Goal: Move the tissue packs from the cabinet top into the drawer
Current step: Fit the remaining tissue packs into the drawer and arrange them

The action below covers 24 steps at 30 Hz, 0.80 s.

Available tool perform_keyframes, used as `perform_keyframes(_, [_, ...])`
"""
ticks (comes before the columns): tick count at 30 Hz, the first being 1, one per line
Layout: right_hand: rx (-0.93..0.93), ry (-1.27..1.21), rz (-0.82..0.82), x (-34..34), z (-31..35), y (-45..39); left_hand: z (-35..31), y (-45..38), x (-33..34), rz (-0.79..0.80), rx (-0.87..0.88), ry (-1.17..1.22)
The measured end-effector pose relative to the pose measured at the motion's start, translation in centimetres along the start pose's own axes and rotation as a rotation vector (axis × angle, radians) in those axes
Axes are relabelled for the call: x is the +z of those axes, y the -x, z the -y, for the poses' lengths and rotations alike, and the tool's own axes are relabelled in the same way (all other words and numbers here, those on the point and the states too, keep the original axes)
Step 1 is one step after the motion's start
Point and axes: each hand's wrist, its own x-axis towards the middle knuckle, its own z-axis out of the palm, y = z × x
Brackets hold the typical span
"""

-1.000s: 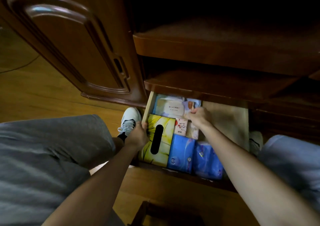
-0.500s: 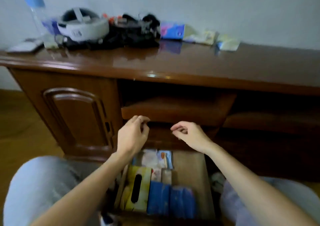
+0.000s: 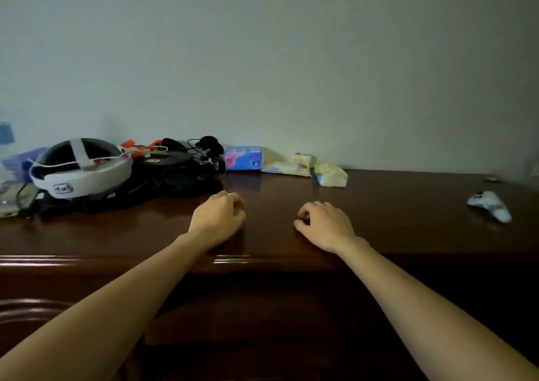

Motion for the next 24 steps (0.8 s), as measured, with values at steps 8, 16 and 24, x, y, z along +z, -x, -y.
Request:
perform_keyframes(8, [0.068,0.023,-0.083,1.3,-3.2,-14.1,-1.2,-14.9,8.1,0.089,0.149,-0.075])
perform_keyframes(16, [0.235,0.21,-0.168,3.2,-9.4,-27.4,-3.5,-28.6,17.8,0.131,0.206,-0.084])
perform_keyframes(24, [0.219,0.151,-0.056,6.7,-9.4,-38.0,-1.6,-32.4,21.3,0.144,0.189,-0.274])
